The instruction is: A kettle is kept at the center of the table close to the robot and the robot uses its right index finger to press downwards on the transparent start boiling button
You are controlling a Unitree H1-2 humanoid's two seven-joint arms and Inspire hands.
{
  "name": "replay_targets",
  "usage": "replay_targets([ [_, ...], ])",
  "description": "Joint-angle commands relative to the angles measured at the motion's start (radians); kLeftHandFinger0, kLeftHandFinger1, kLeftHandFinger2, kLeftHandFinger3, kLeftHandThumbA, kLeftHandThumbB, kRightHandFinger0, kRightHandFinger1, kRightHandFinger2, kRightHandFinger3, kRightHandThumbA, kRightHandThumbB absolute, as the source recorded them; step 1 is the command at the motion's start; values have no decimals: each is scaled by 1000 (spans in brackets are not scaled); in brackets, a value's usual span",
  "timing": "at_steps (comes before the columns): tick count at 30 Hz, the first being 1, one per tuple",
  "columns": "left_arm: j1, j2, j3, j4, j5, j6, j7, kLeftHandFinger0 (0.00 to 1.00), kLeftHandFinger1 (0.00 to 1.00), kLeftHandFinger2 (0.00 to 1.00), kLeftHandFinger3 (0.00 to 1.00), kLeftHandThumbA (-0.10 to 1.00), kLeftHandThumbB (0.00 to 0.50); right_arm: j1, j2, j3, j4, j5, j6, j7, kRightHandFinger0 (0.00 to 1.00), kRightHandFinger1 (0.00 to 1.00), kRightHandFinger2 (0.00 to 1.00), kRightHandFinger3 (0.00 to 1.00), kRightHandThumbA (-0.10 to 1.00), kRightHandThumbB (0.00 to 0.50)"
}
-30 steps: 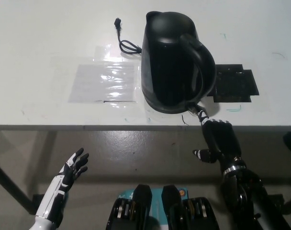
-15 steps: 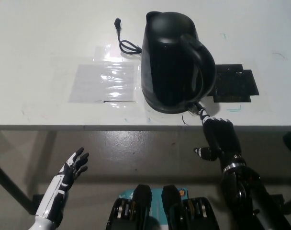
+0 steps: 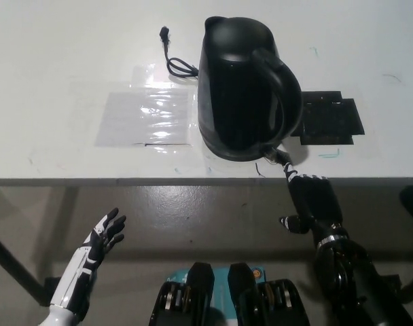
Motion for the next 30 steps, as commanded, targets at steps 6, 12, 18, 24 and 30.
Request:
replay_targets([
  [6,-17,21,0,-28,0,-35,-12,1000,1000,1000,1000,1000,337,-36,-15,11,-12,22,14,7,0,0,9,1000,1000,141],
  [12,-16,23,0,-27,7,-33,-9,1000,1000,1000,1000,1000,332,-11,-19,-3,-111,35,4,-1,0,0,0,1000,1000,126],
  [18,-14,24,-1,-24,6,-41,-11,1000,1000,1000,1000,1000,326,17,-28,-17,-243,56,9,23,0,0,0,1000,992,119],
  [24,-14,23,3,-24,1,-27,-5,1000,1000,1000,1000,1000,343,56,-30,-30,-419,60,13,42,0,0,2,1000,1000,156],
  [30,-13,22,0,-22,9,-25,-4,1000,1000,1000,1000,1000,338,73,-28,-24,-476,53,19,60,0,0,0,1000,1000,143],
])
